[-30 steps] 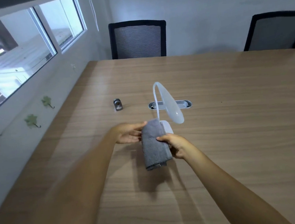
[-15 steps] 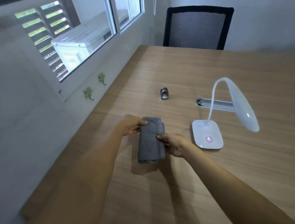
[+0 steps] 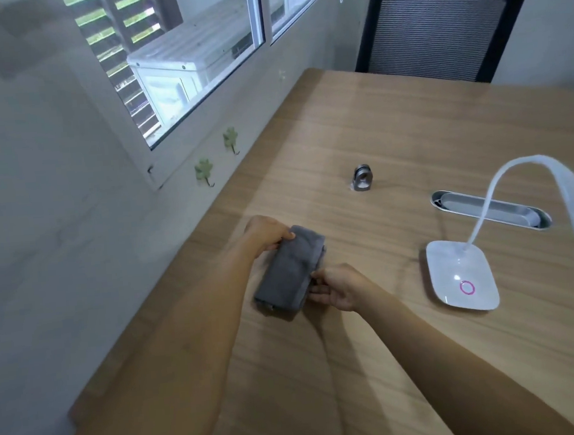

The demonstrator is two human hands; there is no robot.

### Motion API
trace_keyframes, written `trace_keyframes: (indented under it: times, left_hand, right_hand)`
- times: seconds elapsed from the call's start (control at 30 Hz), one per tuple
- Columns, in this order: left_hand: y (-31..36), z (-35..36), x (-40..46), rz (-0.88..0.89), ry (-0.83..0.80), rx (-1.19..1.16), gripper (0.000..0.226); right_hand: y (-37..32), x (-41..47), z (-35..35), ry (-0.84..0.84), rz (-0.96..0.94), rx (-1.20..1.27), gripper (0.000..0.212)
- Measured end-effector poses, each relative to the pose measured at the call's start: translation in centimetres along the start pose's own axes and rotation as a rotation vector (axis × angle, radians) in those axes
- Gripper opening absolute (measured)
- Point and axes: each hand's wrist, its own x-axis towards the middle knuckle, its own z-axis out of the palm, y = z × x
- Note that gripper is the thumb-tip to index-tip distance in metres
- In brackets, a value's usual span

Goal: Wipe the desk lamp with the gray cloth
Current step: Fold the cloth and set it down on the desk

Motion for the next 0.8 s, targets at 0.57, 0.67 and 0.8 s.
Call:
trace_keyframes:
  times: [0.57, 0.67, 0.8]
  left_hand:
    - [1.0, 6.0, -1.2, 0.363, 0.258, 0.609, 0.05]
    - [1.7, 10.3, -2.6, 0.482, 0.198, 0.719, 0.054]
    - [1.6, 15.2, -4.4, 0.494, 0.044, 0.844, 0.063]
  right_hand:
    - [1.3, -6.9, -12.3, 0.559, -0.552, -0.446, 0.033]
    - [3.0, -8.8, -17.6, 0.776, -0.602, -0.558, 0.034]
    - [5.6, -10.3, -23.2, 0.878, -0.501, -0.747, 0.042]
